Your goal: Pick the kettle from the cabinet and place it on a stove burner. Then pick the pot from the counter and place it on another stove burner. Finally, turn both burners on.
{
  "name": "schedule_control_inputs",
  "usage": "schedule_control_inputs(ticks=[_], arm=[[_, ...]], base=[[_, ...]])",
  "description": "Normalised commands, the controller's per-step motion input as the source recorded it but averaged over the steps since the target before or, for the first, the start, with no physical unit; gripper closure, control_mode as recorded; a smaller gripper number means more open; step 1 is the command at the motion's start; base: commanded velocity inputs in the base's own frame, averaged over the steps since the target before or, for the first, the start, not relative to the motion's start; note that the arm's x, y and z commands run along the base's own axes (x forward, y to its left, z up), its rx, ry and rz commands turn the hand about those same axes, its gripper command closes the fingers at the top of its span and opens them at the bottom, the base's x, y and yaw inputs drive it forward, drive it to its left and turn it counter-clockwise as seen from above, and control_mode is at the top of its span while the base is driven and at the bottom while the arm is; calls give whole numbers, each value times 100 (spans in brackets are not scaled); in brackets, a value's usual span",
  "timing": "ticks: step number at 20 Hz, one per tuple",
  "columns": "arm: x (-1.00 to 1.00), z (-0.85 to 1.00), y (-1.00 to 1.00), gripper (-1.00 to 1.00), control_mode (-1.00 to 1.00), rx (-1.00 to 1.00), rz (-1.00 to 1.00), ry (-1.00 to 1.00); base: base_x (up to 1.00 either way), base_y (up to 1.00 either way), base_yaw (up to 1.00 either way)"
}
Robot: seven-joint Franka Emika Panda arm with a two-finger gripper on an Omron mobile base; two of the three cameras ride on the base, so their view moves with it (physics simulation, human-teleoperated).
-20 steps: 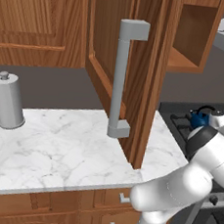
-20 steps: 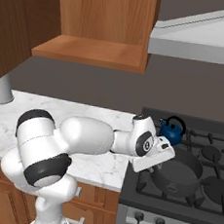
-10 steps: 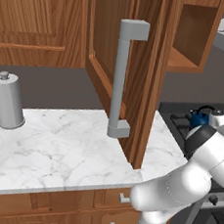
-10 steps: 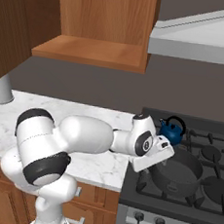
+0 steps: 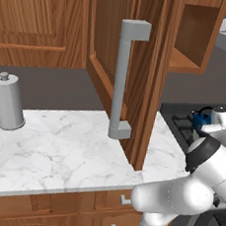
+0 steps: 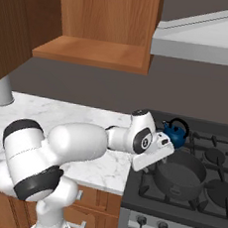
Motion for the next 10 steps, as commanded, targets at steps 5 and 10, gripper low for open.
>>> schedule_control_inputs(ticks=[5, 10], arm=[[-21, 32, 1, -100, -100, 0, 1, 0], [-26, 25, 0, -100, -100, 0, 1, 0]], base=[[0, 0, 0], [0, 0, 0]])
